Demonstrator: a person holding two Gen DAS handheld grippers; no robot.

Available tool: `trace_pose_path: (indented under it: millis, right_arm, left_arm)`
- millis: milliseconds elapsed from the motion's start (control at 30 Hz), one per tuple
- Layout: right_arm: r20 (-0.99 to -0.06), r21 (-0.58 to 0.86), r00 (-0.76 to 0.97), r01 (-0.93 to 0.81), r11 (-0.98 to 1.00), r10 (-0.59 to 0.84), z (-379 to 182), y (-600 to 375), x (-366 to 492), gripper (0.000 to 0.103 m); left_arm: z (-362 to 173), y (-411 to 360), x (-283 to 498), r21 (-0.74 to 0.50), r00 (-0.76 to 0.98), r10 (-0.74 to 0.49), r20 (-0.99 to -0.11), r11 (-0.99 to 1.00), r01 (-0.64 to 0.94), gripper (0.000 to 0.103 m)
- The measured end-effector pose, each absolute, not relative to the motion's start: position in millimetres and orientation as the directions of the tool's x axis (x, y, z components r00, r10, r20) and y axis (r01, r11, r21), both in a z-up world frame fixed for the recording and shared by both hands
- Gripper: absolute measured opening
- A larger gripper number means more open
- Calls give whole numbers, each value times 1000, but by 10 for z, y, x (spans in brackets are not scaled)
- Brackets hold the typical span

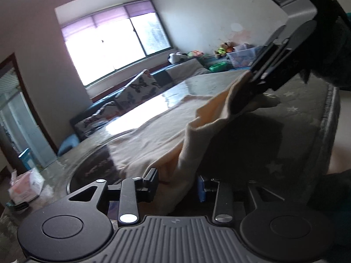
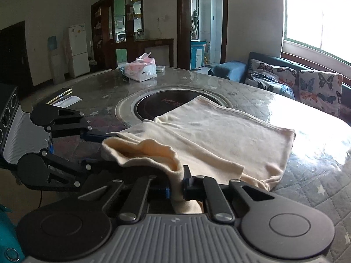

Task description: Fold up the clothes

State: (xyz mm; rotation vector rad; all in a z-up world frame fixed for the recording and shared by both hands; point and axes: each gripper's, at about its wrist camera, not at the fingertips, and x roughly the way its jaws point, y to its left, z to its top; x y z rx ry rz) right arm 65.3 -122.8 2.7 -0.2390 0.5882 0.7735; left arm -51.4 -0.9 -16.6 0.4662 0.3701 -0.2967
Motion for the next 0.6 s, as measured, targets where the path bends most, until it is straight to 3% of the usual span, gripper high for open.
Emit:
trace_pose_path:
  millis: [600]
  right_arm:
    - [-588,-3,565,-717,697,579,-2,-1177,640,9]
  left_arm:
    - [-254,60,-607,418,935,-64,-350,882,216,46]
